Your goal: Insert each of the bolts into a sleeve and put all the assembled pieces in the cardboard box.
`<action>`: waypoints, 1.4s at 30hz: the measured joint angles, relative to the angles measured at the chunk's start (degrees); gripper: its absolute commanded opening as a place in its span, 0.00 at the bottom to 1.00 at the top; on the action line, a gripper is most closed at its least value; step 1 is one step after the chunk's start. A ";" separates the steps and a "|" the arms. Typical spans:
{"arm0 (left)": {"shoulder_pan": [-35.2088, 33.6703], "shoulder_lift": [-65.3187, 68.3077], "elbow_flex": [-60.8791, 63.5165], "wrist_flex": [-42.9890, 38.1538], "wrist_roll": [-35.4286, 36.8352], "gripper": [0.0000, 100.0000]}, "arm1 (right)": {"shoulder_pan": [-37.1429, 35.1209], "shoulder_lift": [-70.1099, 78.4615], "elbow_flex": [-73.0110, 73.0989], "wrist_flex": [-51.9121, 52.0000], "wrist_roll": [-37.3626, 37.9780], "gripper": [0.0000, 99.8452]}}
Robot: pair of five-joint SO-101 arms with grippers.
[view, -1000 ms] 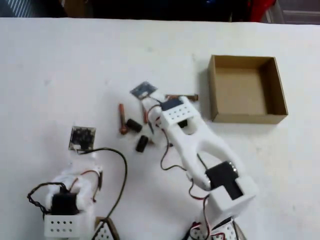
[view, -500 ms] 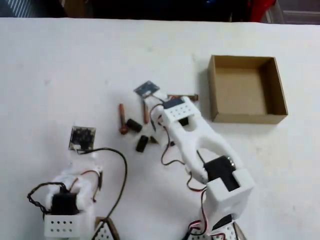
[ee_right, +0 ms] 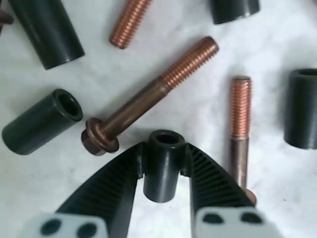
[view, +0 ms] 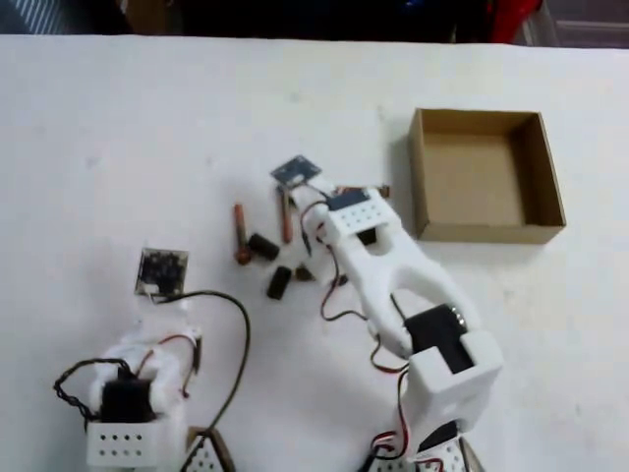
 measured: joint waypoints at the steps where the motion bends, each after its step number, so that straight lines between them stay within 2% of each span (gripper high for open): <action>1: 0.00 0.00 0.00 0.00 0.00 0.02 | 0.00 0.00 0.00 0.00 0.00 0.09; 8: 0.00 0.00 0.00 0.00 0.00 0.02 | 0.44 -0.62 0.00 0.00 1.05 0.02; 13: 0.00 0.00 0.00 0.00 0.00 0.02 | 0.70 -0.62 0.00 -0.09 3.52 0.02; 27: 0.00 0.00 0.00 0.00 0.00 0.02 | 1.05 -0.35 -0.18 -0.26 3.69 0.02; 32: 0.00 0.00 0.00 0.00 0.00 0.02 | 1.05 -6.24 0.09 2.64 3.69 0.02; 42: 0.00 0.00 0.00 0.00 0.00 0.02 | 0.97 -30.15 0.09 13.10 3.69 0.02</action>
